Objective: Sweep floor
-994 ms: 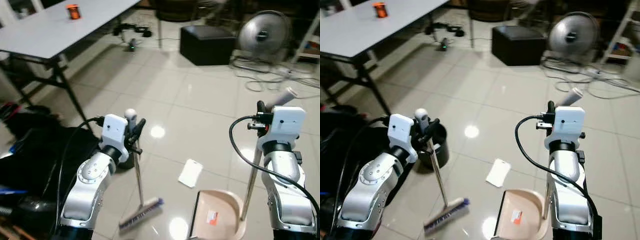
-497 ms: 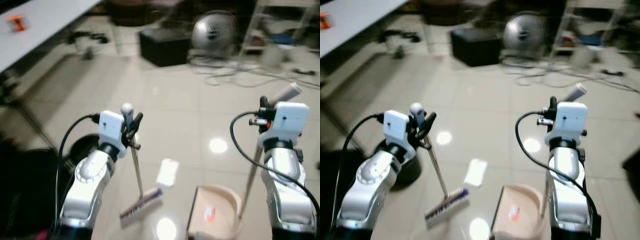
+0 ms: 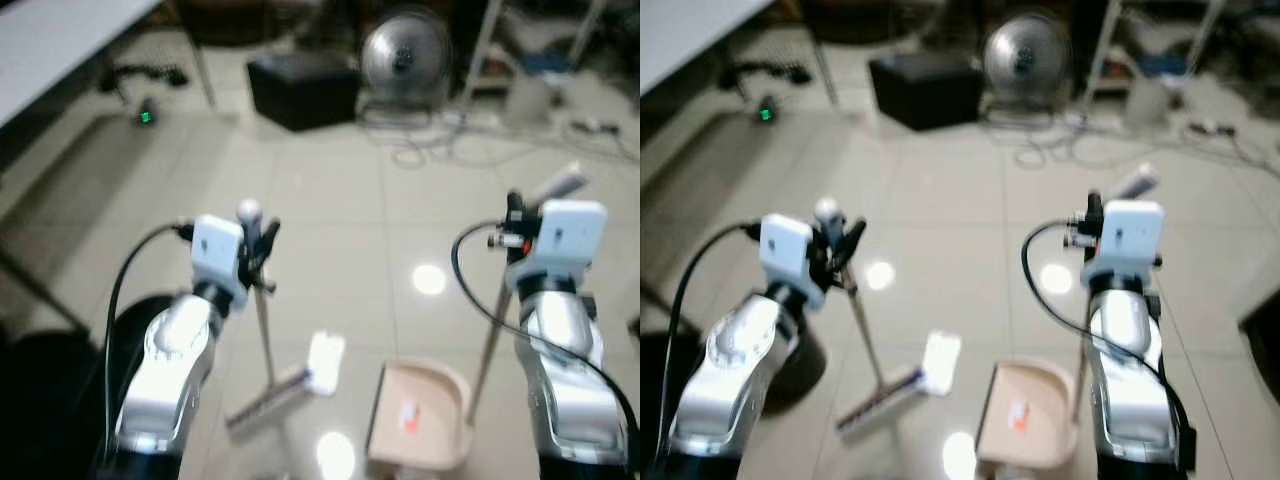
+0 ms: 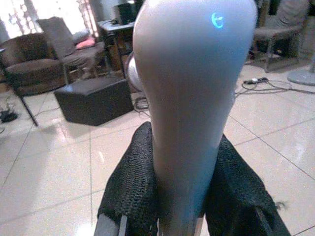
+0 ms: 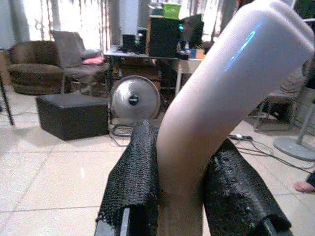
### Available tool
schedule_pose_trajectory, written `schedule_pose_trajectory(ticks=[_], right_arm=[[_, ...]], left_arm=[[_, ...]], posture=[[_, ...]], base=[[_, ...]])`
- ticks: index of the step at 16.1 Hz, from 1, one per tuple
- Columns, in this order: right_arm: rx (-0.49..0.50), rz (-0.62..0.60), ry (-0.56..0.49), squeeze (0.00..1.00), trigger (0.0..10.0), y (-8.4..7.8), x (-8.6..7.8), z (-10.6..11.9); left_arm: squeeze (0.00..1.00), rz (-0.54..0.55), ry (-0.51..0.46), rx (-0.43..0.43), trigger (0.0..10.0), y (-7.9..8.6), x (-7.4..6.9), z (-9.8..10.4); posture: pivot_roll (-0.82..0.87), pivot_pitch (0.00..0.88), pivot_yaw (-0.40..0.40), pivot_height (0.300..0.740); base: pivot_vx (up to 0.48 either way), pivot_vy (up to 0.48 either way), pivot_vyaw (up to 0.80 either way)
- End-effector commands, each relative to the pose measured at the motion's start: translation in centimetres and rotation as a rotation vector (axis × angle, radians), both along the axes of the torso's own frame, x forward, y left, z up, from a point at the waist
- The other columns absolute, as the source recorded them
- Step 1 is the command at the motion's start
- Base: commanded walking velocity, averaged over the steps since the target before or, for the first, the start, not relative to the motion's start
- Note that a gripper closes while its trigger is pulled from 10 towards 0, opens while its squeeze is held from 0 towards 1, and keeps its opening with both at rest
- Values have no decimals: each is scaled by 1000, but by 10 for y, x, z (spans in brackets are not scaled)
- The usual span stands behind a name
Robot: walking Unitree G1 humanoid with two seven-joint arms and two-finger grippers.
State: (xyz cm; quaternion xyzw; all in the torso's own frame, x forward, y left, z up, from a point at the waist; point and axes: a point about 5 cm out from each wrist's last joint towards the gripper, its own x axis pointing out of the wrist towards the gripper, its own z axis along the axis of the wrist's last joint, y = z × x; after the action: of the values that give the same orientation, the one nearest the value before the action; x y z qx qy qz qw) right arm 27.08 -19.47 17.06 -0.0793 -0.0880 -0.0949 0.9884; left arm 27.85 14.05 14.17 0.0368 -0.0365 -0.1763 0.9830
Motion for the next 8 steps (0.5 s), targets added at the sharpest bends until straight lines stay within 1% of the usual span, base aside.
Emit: schedule_pose_trajectory(ticks=[1, 2, 3, 4, 5, 7, 8], right_arm=[[-3, 26, -35, 0, 10000, 0, 0, 9], [-21, 50, -30, 0, 10000, 3, 2, 9], [-60, 73, -9, 0, 10000, 7, 3, 7], [-70, 82, 3, 0, 10000, 10, 4, 4], [-68, 83, 4, 0, 10000, 11, 3, 4], [-74, 78, -4, 0, 10000, 11, 3, 4], [-51, 65, -16, 0, 10000, 9, 2, 5]], left_arm=[[0, -18, -48, -23, 10000, -6, 2, 10], [0, -10, -50, -23, 10000, -5, 2, 10], [0, -3, -50, -22, 10000, -4, 2, 11], [0, -1, -50, -26, 10000, -4, 2, 11], [0, 6, -47, -35, 10000, -3, 3, 11], [0, 2, -50, -27, 10000, -4, 3, 11], [0, -4, -48, -24, 10000, -5, 3, 10]], posture=[[-90, 50, 39, 740], [-87, 52, 37, 740], [-87, 52, 37, 740], [-84, 53, 35, 740], [-84, 53, 35, 740], [-82, 56, 38, 740], [-82, 56, 40, 740]], base=[[364, 0, 0], [360, 0, 0], [364, 0, 0], [364, 0, 0], [368, 0, 800], [364, 0, 800], [364, 0, 0]])
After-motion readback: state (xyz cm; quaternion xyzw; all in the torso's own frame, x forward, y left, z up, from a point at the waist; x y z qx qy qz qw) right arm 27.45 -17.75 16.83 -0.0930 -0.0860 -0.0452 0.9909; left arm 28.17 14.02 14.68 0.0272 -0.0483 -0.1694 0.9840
